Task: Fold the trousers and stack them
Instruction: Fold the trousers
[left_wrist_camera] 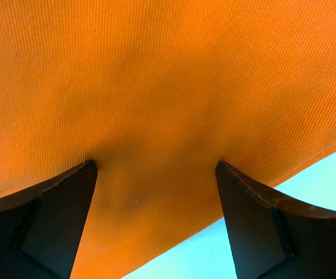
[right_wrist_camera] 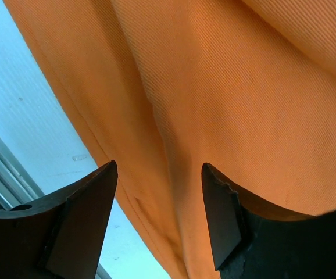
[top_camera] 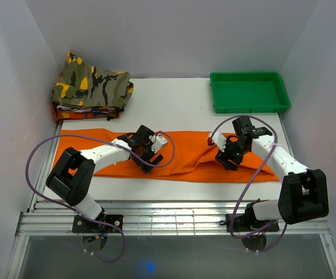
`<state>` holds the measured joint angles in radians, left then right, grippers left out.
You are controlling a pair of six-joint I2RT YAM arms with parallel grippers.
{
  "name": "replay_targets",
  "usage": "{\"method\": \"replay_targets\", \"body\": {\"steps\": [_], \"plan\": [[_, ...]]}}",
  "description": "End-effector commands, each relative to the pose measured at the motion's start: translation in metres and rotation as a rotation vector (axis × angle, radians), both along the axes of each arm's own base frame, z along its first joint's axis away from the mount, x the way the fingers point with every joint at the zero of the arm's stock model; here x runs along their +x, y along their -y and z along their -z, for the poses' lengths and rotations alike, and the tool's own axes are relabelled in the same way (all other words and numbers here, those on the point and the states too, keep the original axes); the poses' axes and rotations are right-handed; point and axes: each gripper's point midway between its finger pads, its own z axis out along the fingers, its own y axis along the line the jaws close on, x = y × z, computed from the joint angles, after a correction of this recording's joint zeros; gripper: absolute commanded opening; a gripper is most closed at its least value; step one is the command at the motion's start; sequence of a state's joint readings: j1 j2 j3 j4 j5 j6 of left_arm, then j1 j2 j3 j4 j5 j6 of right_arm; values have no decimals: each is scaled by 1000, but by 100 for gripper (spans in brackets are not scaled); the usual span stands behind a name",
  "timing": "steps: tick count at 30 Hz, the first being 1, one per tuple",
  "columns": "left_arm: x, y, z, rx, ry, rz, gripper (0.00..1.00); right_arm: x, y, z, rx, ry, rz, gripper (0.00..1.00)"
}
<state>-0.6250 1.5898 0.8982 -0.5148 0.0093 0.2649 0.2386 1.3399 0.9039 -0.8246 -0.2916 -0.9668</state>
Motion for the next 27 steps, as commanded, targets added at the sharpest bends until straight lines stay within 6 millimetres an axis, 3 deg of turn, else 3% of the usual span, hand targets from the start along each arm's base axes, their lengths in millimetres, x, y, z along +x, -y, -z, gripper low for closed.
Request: {"method": "replay_targets", "body": {"steps": [1,4,6,7,9,15,18,27], "plan": [[-14,-13,25,82,-66,4,96,16,-1,7,-29,61,15,66],[-19,-13,30,86,-98,-5,97,21,2,15,-61,82,22,64],[-20,-12,31,81,-107,-13,98,21,6,19,-79,88,19,55],[-22,-13,33,86,-115,-15,98,20,6,19,-79,87,9,37],[-23,-13,35,92,-126,-21,98,19,7,13,-81,96,11,10],[-25,-20,41,132,-143,-45,98,4,20,-23,-114,213,-70,8],[-25,-20,43,138,-150,-49,98,-11,30,-31,-150,234,-122,8],[-27,-21,47,145,-166,-57,98,-54,57,3,-251,168,-216,8]]}}
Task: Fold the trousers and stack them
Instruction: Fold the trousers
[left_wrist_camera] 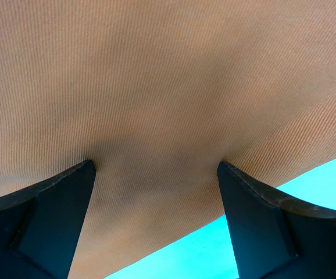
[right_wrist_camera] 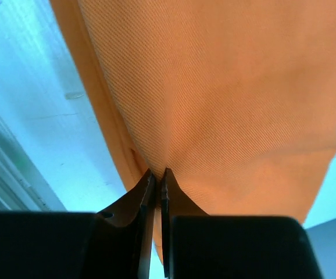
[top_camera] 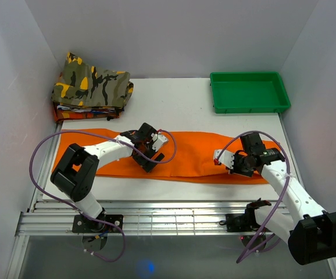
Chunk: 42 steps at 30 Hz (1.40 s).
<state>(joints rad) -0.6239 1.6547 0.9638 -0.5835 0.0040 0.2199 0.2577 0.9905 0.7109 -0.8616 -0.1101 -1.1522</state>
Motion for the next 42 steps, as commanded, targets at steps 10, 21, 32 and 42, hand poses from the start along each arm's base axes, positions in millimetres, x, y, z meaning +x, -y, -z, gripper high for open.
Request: {"method": "replay_targets", "body": {"steps": [10,21,32,42], "plan": [[-33,-30,46,135,-116,-13,98,-26,42,58,-153,-89,-57,8],[-34,-27,47,127,-128,-16,98,-7,26,37,-79,-140,-23,8],[-27,-38,45,48,-226,-149,98,-18,35,90,-139,-260,-37,8],[-33,-30,35,-12,-233,-141,98,31,36,-7,-92,-58,24,63]]}}
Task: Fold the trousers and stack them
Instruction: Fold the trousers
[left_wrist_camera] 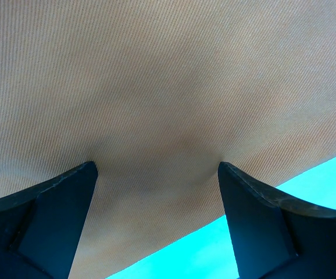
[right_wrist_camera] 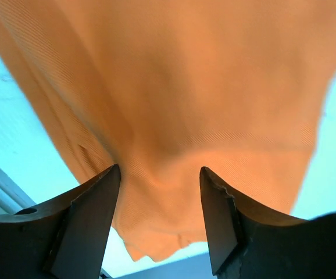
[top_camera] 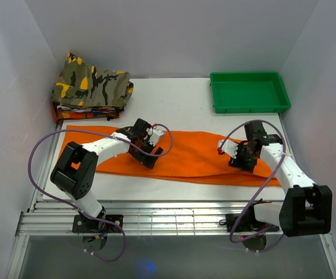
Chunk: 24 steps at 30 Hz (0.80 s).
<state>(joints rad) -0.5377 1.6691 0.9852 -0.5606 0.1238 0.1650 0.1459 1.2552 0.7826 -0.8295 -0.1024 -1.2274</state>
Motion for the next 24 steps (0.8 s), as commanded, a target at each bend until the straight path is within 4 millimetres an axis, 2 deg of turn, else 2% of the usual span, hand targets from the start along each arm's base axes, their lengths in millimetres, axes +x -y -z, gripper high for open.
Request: {"method": "replay_targets", "body": {"steps": [1,3,4,7,10,16,24], "plan": [[-46,-34,39,107,-192,-30,98,8,24,-38,-50,90,1,63],[-49,-37,41,114,-198,-32,98,4,41,-41,-91,90,-9,62],[-50,-38,41,117,-204,-32,98,1,60,-41,-106,89,43,61],[-50,-39,40,121,-203,-33,98,-7,92,-31,-144,65,72,57],[-51,-37,41,113,-214,-35,98,-12,110,-21,-143,29,116,57],[-51,-35,42,105,-219,-37,98,-15,136,-3,-188,18,108,64],[-52,-35,41,104,-218,-35,98,-25,146,9,-239,8,82,66]]}}
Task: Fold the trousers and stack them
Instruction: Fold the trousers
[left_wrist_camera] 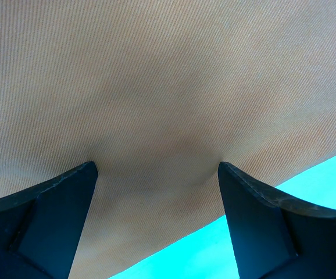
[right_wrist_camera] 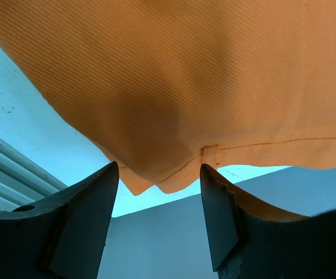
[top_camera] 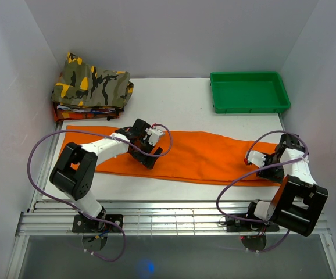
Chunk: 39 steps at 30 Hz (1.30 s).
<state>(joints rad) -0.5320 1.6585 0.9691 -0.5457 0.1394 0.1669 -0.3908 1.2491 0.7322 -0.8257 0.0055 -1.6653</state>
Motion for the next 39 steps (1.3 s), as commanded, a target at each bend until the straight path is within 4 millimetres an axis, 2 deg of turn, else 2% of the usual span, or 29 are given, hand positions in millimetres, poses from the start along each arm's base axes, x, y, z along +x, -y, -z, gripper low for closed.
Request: {"method": "replay_targets", "body": {"steps": [1,3,6,7,8,9,12,15,16,18,21,22,23,26,29,30,32,33,34,37,39], "plan": [[-50,-36,41,122,-219,-39,98,-1,10,3,-63,12,-57,64],[-48,-36,40,123,-215,-40,98,0,13,10,-84,28,-59,58],[-48,-35,41,125,-214,-39,98,4,16,13,-106,53,-61,39],[-49,-36,41,125,-216,-41,98,6,16,11,-103,62,-60,22],[-48,-36,40,123,-210,-42,98,8,16,8,-101,72,-49,13],[-48,-36,40,122,-208,-42,98,13,17,2,-101,92,-47,8],[-49,-37,40,121,-207,-43,98,16,17,-11,-106,117,-45,8],[-48,-35,41,119,-205,-40,98,18,17,-19,-105,126,-44,21],[-48,-35,41,118,-207,-43,98,19,17,-20,-105,129,-44,20],[-46,-33,41,114,-205,-44,98,20,18,-17,-102,124,-40,8],[-45,-33,40,116,-202,-43,98,19,17,-20,-83,98,-32,8],[-45,-33,39,113,-200,-44,98,25,18,-31,-84,115,-27,8],[-45,-33,40,113,-200,-44,98,17,14,-34,-63,85,-26,8],[-47,-33,41,110,-207,-44,98,14,4,-54,-26,103,-42,8],[-46,-33,42,110,-209,-47,98,0,-1,-55,-32,84,-70,8],[-45,-32,42,110,-208,-47,98,-10,-4,-44,-25,56,-74,8],[-45,-32,42,110,-209,-47,98,-16,-6,-32,-31,48,-87,8],[-44,-33,42,114,-207,-48,98,-31,-7,-12,-36,-9,-86,8],[-46,-33,42,118,-212,-47,98,-27,-2,-5,-65,9,-82,8],[-48,-35,42,121,-214,-50,98,-40,1,25,-76,-52,-70,8],[-49,-36,43,124,-215,-49,98,-37,3,37,-70,-61,-36,8]]}}
